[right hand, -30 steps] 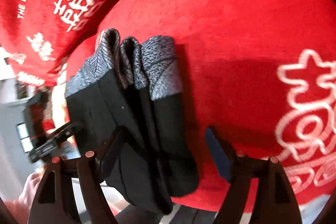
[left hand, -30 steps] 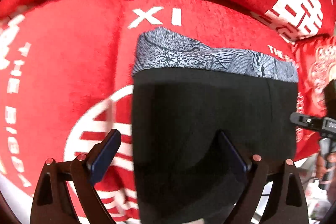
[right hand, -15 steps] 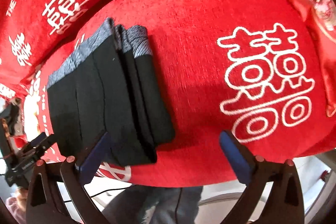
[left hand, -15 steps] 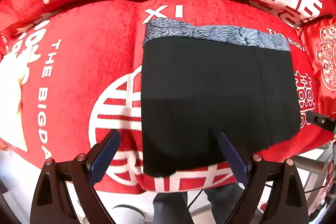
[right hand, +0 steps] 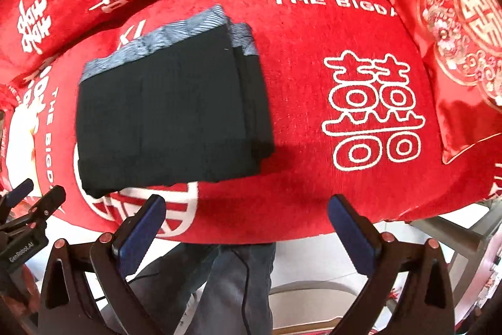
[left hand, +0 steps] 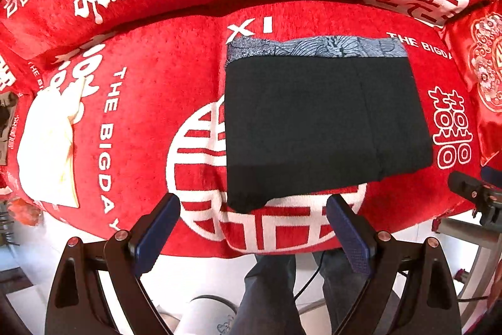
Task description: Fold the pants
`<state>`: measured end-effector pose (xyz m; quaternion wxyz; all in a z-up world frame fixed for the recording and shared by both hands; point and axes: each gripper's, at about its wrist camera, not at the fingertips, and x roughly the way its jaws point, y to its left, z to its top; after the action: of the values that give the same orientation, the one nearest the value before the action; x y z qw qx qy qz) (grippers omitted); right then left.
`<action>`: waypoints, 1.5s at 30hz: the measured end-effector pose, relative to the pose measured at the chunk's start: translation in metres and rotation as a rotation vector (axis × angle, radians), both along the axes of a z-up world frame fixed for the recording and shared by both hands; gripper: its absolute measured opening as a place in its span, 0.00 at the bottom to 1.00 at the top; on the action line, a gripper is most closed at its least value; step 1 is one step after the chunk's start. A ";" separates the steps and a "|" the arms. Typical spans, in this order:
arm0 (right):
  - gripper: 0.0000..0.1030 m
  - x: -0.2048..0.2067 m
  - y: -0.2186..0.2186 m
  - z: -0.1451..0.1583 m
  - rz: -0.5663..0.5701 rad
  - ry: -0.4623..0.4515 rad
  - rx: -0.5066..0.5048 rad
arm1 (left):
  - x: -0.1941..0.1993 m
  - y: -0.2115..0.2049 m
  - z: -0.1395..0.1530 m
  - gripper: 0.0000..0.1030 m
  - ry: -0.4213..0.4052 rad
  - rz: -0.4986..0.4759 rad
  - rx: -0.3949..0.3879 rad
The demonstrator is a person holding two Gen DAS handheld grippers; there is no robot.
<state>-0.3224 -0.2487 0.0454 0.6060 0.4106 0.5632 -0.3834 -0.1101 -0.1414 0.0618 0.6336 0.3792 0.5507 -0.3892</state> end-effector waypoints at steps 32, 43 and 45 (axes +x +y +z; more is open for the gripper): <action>1.00 0.044 0.022 0.046 0.068 0.027 -0.029 | 0.009 0.004 0.039 0.92 0.005 0.053 0.003; 1.00 0.047 0.019 0.052 0.077 0.028 -0.040 | 0.004 0.002 0.041 0.92 0.006 0.035 0.001; 1.00 0.046 0.019 0.052 0.073 0.029 -0.039 | 0.004 0.001 0.040 0.92 0.006 0.032 0.004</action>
<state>-0.2766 -0.2294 0.0975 0.6194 0.3722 0.5790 -0.3776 -0.1065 -0.1400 0.1019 0.6374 0.3702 0.5594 -0.3792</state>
